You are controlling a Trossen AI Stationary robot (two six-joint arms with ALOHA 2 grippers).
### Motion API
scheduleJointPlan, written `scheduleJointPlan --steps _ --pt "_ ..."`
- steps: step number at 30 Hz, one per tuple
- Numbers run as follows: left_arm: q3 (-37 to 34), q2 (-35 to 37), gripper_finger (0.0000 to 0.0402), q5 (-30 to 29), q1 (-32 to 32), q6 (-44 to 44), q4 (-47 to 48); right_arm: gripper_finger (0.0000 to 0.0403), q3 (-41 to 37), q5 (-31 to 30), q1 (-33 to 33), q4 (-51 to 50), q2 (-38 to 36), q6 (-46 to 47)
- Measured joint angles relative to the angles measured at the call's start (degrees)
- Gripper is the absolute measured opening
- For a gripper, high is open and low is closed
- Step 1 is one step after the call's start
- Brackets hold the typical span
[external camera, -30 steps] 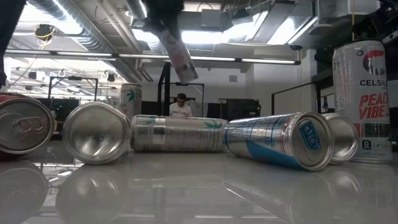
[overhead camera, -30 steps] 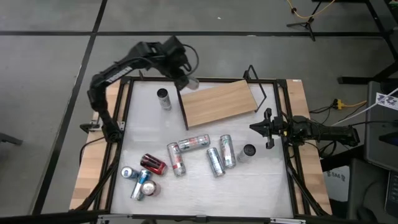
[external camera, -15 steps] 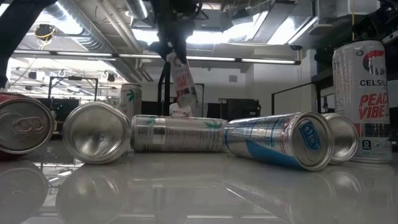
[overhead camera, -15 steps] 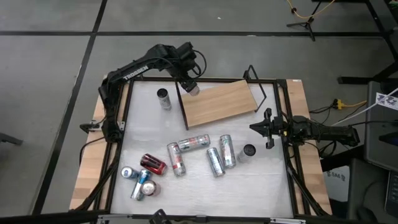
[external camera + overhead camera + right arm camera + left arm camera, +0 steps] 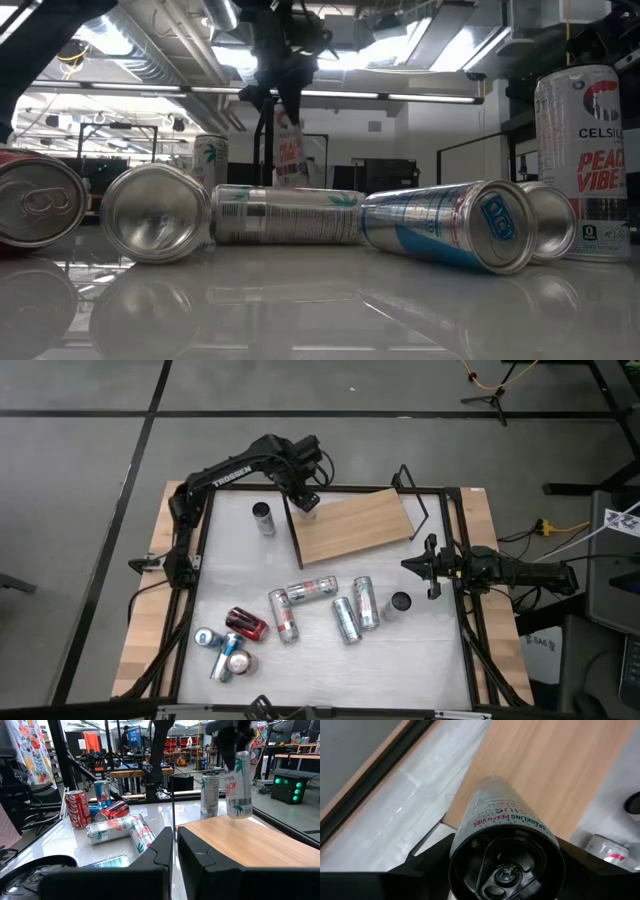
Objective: Place canned beverage on shelf
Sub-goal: Put the white pink soda can on the shelf
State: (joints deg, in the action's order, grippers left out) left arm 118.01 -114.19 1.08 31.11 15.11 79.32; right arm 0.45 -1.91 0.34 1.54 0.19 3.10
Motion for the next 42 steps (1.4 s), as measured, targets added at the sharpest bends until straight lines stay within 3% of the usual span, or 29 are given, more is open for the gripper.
scheduleJointPlan --steps 14,42 --pt "-0.04 -0.72 0.0249 -3.07 -0.01 -0.01 2.21 0.0024 0.0 0.0 0.02 0.0 0.0 0.01" --pt "-0.04 -0.72 0.0276 -3.1 -0.09 -0.24 1.02 0.0024 0.0 0.0 0.01 0.0 0.0 0.0"
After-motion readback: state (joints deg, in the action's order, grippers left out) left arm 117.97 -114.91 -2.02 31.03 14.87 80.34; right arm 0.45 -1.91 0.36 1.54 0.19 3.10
